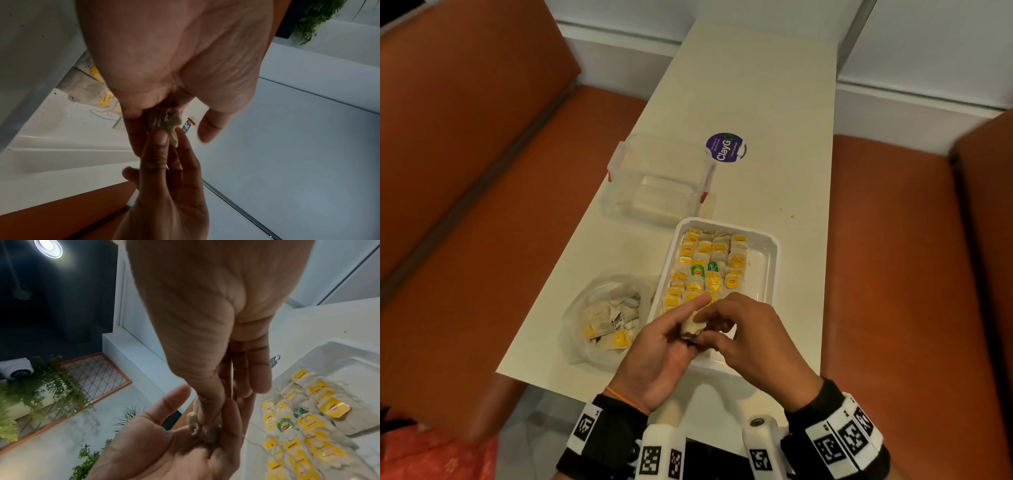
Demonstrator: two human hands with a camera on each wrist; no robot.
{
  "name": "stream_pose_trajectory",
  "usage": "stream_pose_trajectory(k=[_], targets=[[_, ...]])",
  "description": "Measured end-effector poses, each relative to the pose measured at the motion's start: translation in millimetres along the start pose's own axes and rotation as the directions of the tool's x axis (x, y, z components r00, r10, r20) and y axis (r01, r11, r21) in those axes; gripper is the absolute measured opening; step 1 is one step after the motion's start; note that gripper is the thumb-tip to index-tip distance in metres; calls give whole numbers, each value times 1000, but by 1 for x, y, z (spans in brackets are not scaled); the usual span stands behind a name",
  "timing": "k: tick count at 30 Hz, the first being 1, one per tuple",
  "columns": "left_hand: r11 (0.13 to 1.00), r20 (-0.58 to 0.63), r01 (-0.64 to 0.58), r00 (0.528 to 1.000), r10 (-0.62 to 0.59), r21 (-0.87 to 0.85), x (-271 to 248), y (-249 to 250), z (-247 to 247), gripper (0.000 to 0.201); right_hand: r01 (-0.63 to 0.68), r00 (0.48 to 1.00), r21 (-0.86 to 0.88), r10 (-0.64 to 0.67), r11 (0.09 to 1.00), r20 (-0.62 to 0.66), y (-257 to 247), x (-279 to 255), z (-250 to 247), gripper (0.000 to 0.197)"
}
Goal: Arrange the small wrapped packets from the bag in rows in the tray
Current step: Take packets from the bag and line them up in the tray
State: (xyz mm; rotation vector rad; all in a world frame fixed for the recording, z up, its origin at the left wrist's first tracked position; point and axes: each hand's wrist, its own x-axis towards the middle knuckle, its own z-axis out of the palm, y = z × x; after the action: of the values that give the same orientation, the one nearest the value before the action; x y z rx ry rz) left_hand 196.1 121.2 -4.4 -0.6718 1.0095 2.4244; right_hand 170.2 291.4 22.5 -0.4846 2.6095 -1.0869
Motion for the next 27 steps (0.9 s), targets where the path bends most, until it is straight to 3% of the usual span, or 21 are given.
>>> stream_pose_trajectory(k=[6,12,16,18,22,27], targets=[[997,90,39,995,-45,73,-3,-6,-4,38,-6,1000,-61,6,998,-7,2,1,-7,16],[994,56,86,994,-89,62,-7,-7,1,47,-84,994,89,78,992,72,5,0,-12,21],[993,130,67,988,-80,97,-12,-9,5,30,-99,993,149,88,984,82,4,-1,-12,20],[993,145,60,987,-74,99,-11,-11,3,32,-130,989,191,116,973,87,3,-1,-12,23],[998,69,52,996,-49,-39,-5,-11,0,45,-127,990,271,107,954,87,2,-2,-16,28],[994,0,24,1000,-24,-110,-11,-3,6,19,-111,993,550,73,828,90,6,-2,-26,35]])
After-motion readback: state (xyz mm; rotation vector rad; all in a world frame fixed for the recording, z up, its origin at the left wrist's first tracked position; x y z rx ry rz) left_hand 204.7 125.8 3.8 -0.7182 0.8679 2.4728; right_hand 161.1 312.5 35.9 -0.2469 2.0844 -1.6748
